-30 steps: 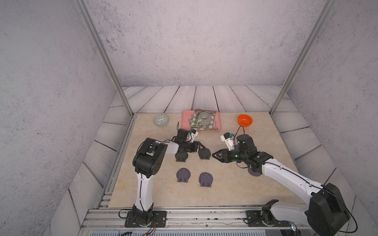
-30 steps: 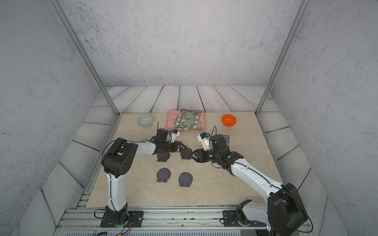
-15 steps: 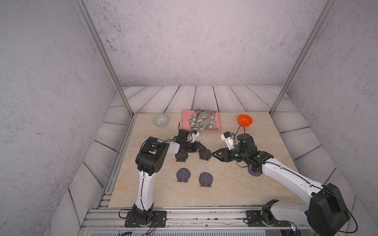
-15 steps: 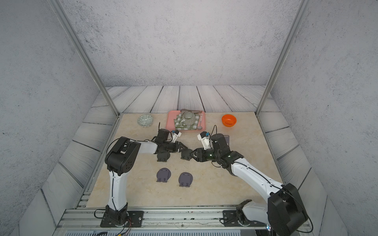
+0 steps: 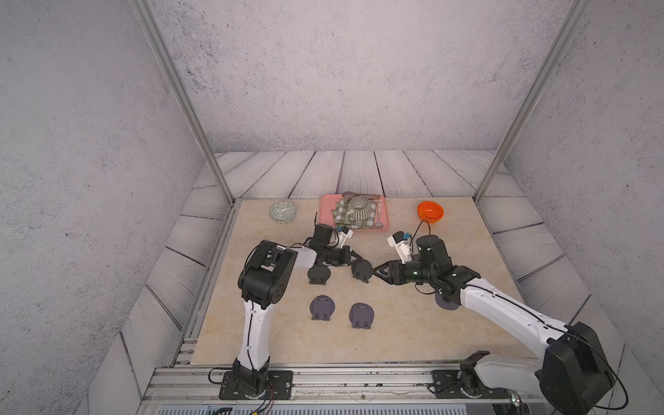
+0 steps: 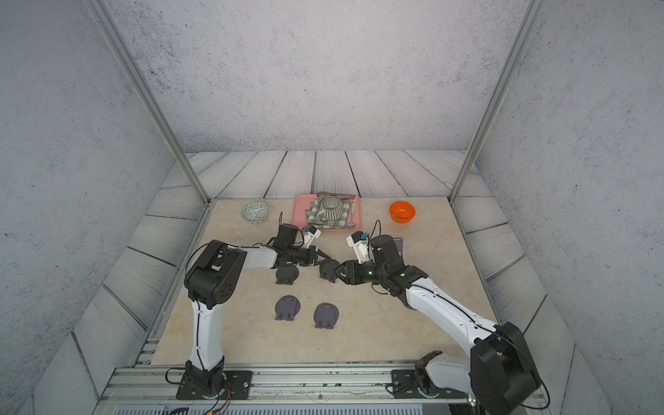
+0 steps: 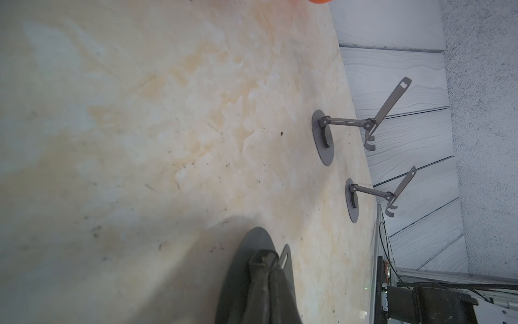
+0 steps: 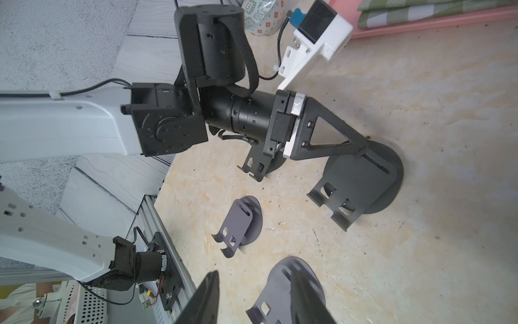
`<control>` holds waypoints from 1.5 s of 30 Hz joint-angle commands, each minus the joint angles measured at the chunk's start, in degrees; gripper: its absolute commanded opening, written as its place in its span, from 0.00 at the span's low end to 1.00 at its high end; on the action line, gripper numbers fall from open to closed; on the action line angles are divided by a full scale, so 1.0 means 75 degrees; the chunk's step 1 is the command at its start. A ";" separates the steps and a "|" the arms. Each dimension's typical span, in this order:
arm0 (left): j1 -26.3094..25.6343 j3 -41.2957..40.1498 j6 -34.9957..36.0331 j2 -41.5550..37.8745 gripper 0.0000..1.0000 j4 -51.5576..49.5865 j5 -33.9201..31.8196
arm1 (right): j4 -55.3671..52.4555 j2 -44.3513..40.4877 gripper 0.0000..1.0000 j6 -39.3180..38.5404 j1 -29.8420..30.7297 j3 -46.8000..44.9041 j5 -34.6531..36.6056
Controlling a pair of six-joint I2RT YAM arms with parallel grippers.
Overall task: Open the phone stand
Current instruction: Pick up the phone stand at the center of the board.
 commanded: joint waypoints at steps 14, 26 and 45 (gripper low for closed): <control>0.0074 -0.1440 -0.1753 -0.2521 0.00 0.0702 -0.0251 | -0.1021 -0.1098 0.44 -0.0163 -0.0070 0.0269 0.0174; 0.0282 -0.2511 -0.3437 -0.5954 0.00 0.1049 0.0564 | -0.1152 -0.2074 0.44 0.0416 -0.0055 0.0279 -0.0565; 0.0297 -0.3719 -0.4431 -0.8142 0.00 0.1577 0.0374 | 0.2101 -0.2012 0.47 0.2473 0.0693 -0.0466 -0.1440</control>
